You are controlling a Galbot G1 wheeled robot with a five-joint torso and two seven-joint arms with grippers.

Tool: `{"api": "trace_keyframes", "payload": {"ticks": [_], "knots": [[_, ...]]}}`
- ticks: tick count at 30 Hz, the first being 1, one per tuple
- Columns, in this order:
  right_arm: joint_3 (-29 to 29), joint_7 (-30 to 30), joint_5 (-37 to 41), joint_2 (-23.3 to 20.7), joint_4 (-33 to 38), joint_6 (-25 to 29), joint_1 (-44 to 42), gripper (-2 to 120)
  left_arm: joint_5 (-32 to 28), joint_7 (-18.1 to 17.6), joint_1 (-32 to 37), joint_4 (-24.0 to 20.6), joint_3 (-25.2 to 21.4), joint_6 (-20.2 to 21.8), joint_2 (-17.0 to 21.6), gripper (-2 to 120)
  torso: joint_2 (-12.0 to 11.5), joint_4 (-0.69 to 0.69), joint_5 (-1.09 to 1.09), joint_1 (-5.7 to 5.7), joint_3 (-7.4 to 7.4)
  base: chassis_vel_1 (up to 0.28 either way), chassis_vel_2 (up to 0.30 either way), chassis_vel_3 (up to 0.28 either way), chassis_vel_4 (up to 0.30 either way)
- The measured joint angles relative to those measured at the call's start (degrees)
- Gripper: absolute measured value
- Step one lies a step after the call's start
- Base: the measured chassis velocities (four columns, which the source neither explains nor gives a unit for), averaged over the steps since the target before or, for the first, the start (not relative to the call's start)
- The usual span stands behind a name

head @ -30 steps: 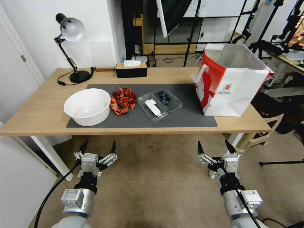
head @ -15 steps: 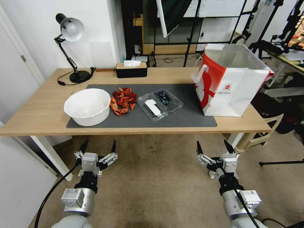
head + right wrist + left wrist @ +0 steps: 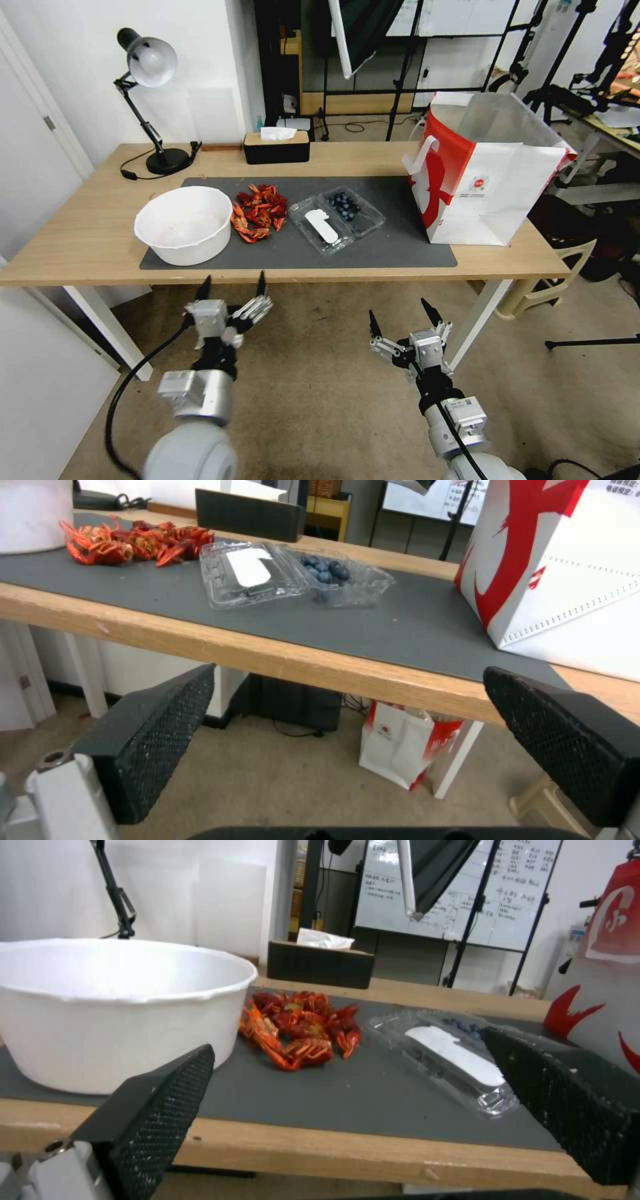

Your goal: Close the takeout container lid, then place the container into the takeout bag.

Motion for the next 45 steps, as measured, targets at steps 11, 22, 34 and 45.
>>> {"api": "trace_keyframes", "payload": {"ticks": [11, 22, 34, 45], "knots": [[0.9, 0.6, 0.2, 0.0, -0.6, -0.4, 0.8, 100, 0.0, 0.7, 0.1, 1.4, -0.3, -0.2, 0.0, 100, 0.0, 0.0, 0.0, -0.01, 0.0, 0.0, 0.0, 0.0, 0.0], [1.2, 0.8, 1.2, 0.2, -1.0, -1.1, 1.9, 100, 0.1, 2.0, 0.6, 2.2, -1.0, -0.9, 0.1, 100, 0.0, -0.01, 0.0, -0.01, 0.0, 0.0, 0.0, 0.0, 0.0], [2.0, -0.4, 9.7, 0.1, -1.0, -5.1, 6.4, 100, 0.2, 2.8, 1.8, 2.6, -2.5, -1.2, 0.6, 100, 0.0, 0.0, 0.0, -0.02, 0.0, 0.0, 0.0, 0.0, 0.0], [1.4, 4.6, 38.8, -6.8, -2.2, -18.0, 18.6, 100, 0.8, 4.9, 1.6, 5.1, -3.3, -2.6, 0.3, 100, 0.0, 0.0, 0.01, -0.02, -0.01, 0.0, 0.0, 0.0, 0.0]]}}
